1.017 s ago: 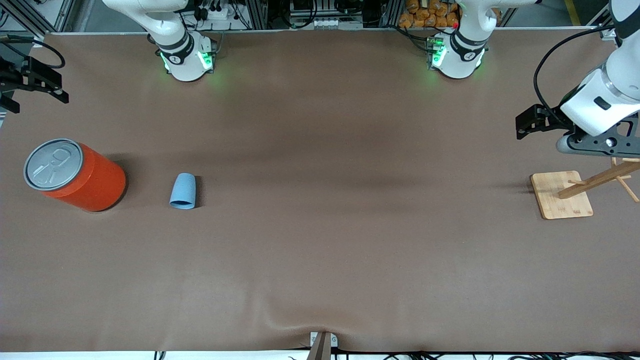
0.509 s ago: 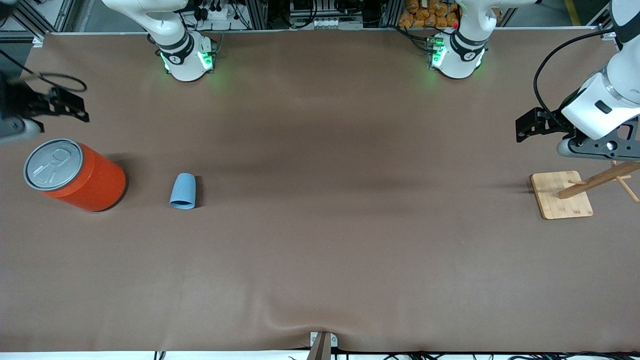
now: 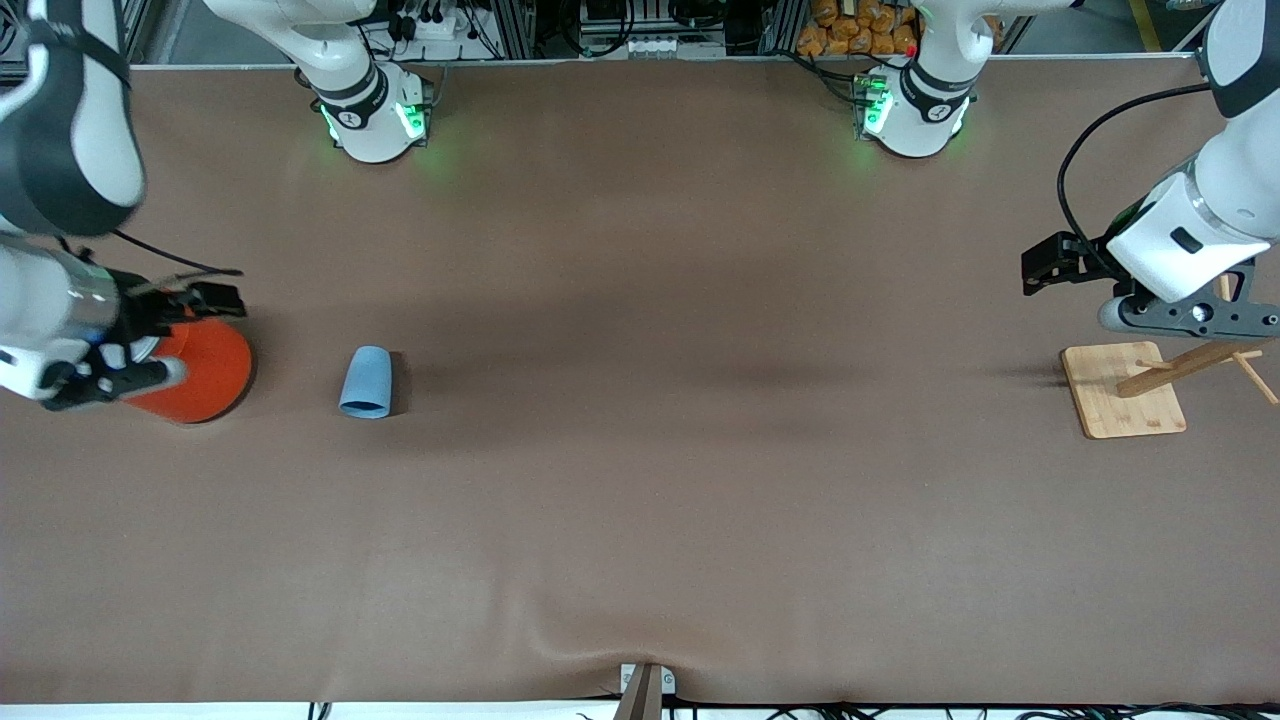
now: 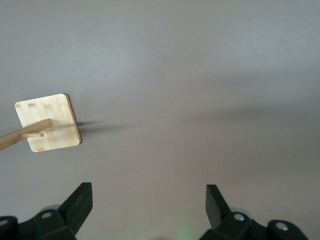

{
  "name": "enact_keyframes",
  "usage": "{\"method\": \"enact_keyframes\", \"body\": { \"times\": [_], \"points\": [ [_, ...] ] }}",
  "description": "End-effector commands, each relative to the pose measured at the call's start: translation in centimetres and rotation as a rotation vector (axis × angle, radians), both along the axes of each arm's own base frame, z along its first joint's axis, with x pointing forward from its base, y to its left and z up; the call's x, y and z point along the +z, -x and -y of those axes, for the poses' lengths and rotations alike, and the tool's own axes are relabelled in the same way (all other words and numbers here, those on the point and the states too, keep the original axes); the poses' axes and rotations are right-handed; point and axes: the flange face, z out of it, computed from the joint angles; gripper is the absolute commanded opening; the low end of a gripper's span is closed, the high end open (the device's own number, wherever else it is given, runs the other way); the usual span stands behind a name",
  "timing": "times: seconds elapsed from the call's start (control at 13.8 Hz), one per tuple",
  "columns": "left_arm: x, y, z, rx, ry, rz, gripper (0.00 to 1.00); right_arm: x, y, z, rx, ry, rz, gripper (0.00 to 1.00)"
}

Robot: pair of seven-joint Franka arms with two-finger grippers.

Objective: Flip cup
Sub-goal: 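Reach the right gripper down to the blue cup and grasp it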

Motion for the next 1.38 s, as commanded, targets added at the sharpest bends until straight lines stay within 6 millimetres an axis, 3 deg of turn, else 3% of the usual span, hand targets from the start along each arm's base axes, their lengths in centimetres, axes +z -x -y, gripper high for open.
{"method": "enact_keyframes", "body": {
  "times": [0.0, 0.15, 0.51, 0.8, 1.02, 1.31],
  "points": [
    [0.6, 0.0, -0.2, 0.003, 0.004, 0.014, 1.0, -6.7, 2.1, -0.5, -0.049, -0.017, -0.003, 1.0],
    [0.5, -0.1, -0.2, 0.003, 0.003, 0.013, 1.0, -10.9, 3.2, -1.1, -0.06, -0.026, 0.016, 1.0],
    [0.5, -0.1, -0.4, 0.008, 0.002, 0.013, 1.0, -18.1, 5.1, -2.2, -0.073, -0.035, 0.105, 1.0],
    [0.1, -0.3, -0.5, 0.006, -0.001, 0.007, 1.0, -21.9, 5.8, -4.2, -0.04, -0.032, 0.178, 1.0],
    [-0.1, -0.4, -0.7, 0.008, -0.003, 0.003, 1.0, -25.0, 5.8, -4.1, -0.035, -0.027, 0.187, 1.0],
    [-0.1, -0.4, -0.9, 0.014, -0.003, 0.004, 1.0, -28.3, 7.2, -3.7, -0.029, -0.016, 0.231, 1.0]
  ]
}}
